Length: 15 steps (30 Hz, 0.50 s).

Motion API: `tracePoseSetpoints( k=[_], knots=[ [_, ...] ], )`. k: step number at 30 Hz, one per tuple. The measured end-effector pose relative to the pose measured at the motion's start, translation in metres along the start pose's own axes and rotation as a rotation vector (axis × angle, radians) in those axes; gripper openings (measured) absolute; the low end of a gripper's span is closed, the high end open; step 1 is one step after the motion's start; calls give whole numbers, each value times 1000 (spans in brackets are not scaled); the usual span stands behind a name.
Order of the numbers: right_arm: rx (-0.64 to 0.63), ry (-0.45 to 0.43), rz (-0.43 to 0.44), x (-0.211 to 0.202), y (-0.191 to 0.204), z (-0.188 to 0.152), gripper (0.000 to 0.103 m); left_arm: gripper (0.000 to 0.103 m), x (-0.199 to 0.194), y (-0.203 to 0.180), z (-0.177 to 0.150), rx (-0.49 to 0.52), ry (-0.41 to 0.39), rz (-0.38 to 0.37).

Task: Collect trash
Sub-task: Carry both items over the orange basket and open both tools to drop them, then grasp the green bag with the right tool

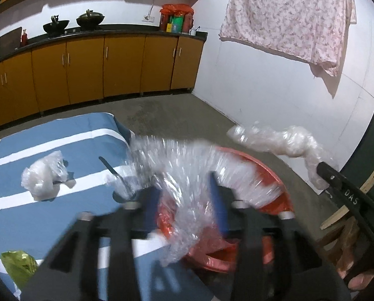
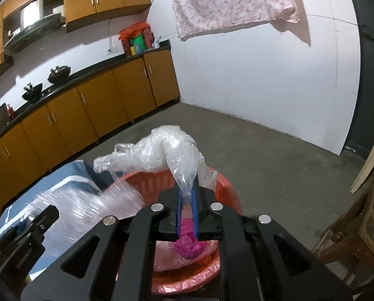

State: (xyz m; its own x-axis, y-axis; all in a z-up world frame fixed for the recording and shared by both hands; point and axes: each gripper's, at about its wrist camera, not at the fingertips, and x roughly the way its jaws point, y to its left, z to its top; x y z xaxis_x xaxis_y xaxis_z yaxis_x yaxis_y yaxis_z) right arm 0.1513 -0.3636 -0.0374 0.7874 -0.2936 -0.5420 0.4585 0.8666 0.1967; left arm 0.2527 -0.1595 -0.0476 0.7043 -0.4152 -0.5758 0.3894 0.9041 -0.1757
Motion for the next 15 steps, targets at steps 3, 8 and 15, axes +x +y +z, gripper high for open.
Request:
tracePoseSetpoints(
  k=[3, 8, 15],
  knots=[
    [21, 6, 15, -3, -4, -4, 41, 61, -5, 7, -2, -5, -12, 13],
    [17, -6, 10, -10, -6, -3, 53, 69, -18, 24, -2, -37, -34, 45],
    [-6, -9, 23, -18, 4, -4, 54, 74, -49, 48, -2, -60, -74, 98]
  ],
)
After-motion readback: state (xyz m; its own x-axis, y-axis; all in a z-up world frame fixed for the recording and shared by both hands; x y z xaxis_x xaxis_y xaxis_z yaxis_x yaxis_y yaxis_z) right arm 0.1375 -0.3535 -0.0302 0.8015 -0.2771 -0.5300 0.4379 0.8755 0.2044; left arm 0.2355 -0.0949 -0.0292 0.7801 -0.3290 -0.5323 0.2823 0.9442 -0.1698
